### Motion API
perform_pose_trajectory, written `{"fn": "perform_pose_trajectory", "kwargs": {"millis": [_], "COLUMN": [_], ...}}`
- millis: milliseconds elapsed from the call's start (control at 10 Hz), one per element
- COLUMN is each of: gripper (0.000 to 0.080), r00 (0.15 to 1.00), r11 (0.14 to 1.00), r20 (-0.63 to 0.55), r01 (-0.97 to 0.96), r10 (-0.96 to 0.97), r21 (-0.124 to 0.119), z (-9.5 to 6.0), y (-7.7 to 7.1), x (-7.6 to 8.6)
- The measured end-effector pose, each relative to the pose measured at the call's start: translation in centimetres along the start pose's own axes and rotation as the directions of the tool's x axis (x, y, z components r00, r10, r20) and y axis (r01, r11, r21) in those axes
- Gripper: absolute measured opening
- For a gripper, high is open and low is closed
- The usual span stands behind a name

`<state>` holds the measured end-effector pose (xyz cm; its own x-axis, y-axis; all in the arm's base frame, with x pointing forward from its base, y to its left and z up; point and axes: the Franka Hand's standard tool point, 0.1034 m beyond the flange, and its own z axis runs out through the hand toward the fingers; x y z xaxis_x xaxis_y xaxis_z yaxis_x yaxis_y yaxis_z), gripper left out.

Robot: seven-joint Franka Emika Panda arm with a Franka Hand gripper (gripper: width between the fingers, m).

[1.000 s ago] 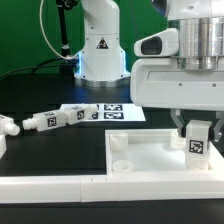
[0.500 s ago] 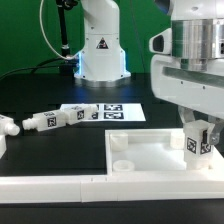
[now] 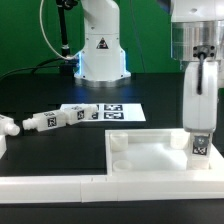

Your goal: Assemble one leg

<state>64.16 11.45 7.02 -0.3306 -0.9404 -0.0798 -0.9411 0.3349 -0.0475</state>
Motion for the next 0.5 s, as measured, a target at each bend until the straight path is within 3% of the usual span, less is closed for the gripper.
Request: {"fn": "perform_pose_trajectory", "kwargs": {"millis": [100, 200, 300, 400, 500], "gripper": [0.0355, 0.0509, 0.0509, 0.062, 0.062], "r00": [1.0, 0.999, 0.959, 0.878, 0.839], "r11": [1.0, 0.999, 0.959, 0.878, 0.839], "r20": [0.0, 0.0, 0.002, 0.013, 0.019], "r01": [0.019, 0.039, 0.282, 0.478, 0.544], "r10": [-0.019, -0.039, -0.282, -0.478, -0.544], "r21": [0.0, 0.0, -0.002, -0.002, -0.001], "z": [0.02, 0.01, 0.01, 0.2, 0.38], "y": [0.01, 0.0, -0.14, -0.03, 0.46], "x": [0.0, 0.03, 0.31, 0.26, -0.19]}}
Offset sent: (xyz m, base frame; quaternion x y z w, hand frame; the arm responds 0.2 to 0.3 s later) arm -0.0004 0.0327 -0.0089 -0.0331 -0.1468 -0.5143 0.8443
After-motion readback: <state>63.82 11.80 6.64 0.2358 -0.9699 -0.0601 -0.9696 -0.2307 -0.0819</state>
